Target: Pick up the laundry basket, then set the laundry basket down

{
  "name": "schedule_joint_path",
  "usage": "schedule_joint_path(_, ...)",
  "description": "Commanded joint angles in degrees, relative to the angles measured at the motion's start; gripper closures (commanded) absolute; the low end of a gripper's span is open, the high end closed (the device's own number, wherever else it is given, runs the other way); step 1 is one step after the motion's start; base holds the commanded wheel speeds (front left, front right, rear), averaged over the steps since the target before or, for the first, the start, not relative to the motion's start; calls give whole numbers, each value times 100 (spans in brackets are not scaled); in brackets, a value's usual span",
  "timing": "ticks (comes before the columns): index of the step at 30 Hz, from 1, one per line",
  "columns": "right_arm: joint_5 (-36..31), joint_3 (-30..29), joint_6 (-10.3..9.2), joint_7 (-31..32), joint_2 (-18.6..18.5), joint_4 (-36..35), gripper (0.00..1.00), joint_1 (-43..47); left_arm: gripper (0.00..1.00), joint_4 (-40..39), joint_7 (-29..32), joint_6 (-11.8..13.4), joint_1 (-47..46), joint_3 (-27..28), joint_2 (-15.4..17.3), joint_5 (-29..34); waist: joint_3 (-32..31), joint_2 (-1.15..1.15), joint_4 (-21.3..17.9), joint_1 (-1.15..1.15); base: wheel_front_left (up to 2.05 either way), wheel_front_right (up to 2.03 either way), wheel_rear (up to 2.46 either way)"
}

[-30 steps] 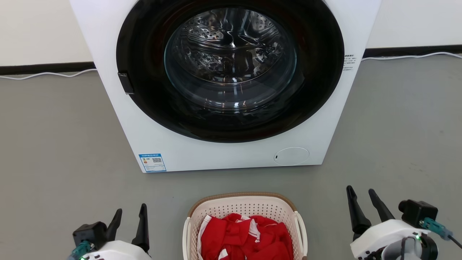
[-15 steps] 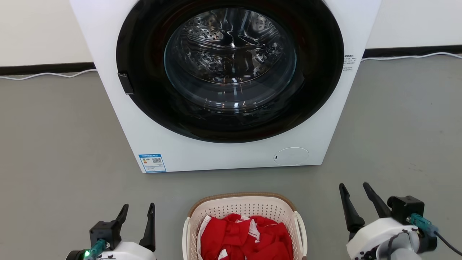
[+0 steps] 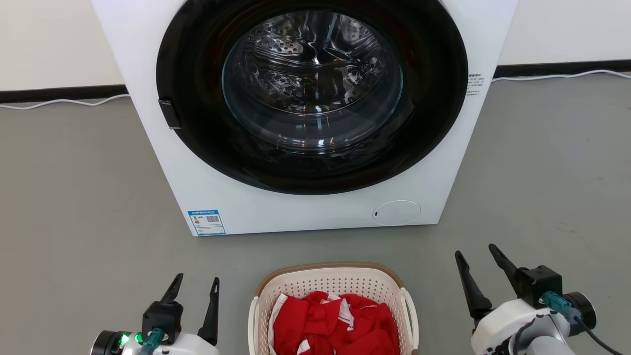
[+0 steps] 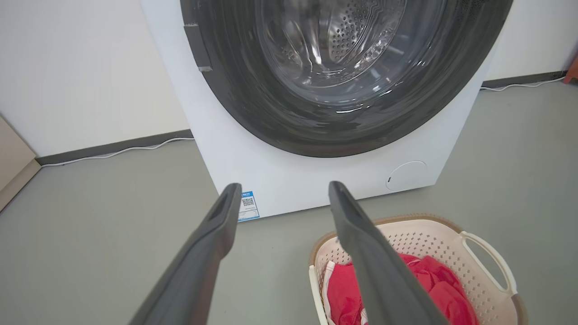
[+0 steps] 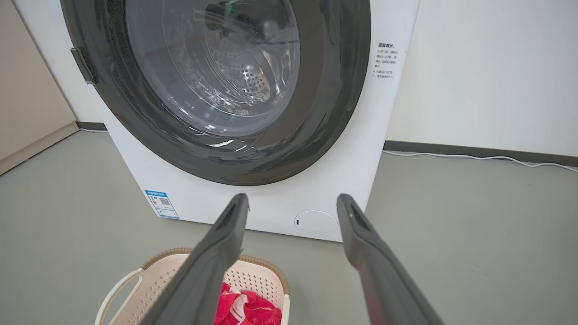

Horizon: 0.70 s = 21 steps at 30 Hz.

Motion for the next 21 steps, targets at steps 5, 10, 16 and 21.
schedule_joint_path(5, -371, 128, 19, -177, -78, 7, 0, -290, 0, -54, -150, 77, -299, 158, 83, 408, -9, 0, 7, 0, 0, 0, 0)
schedule_joint_path(10, -350, 24, 19, -177, -45, 55, 0, -285, 0, -26, -150, 65, -275, 246, 34, 363, -8, 0, 12, 0, 0, 0, 0)
schedule_joint_path(16, -335, -174, 19, -177, 30, 111, 0, -266, 0, 19, -150, 3, -273, 450, -56, 195, 6, 0, 10, 0, 0, 0, 0)
schedule_joint_path(21, -329, -203, 19, -177, 42, 149, 0, -268, 0, 33, -150, -41, -272, 520, -101, 213, 15, 0, 8, 0, 0, 0, 0)
